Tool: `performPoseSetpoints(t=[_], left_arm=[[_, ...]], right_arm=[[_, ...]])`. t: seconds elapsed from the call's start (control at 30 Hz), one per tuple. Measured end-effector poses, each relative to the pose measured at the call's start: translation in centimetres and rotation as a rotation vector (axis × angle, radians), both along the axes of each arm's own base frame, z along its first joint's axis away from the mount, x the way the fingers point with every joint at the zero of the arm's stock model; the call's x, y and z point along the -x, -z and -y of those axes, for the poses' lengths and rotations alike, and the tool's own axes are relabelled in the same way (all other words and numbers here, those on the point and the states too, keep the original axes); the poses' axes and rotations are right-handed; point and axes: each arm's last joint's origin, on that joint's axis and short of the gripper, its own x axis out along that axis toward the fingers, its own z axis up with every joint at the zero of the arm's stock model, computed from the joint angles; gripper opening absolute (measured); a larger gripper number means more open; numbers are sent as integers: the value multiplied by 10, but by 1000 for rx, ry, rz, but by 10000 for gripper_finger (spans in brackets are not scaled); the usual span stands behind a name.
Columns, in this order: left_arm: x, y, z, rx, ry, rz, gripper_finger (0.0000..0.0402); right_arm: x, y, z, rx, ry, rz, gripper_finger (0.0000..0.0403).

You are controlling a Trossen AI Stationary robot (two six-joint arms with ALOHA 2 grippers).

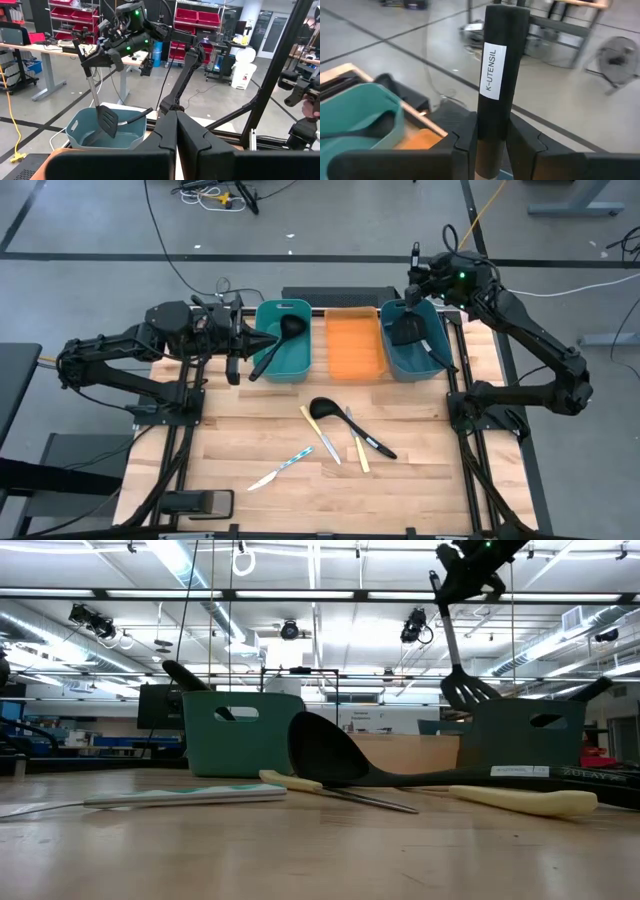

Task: Pick & Place Kitchen Items
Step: Put the black spatula into the blue bin

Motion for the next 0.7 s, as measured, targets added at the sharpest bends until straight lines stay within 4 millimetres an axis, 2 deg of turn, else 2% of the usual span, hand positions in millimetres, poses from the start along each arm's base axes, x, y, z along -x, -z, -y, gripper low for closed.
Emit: performPoseSetpoints(t=[0.5,0.7], left_arm=[[0,0,0,0,0,0,6],[0,0,0,0,-1,1,4]], right_arm=[[20,2,17,-45,-254,27,82],[25,15,27,-60,-358,90,82]])
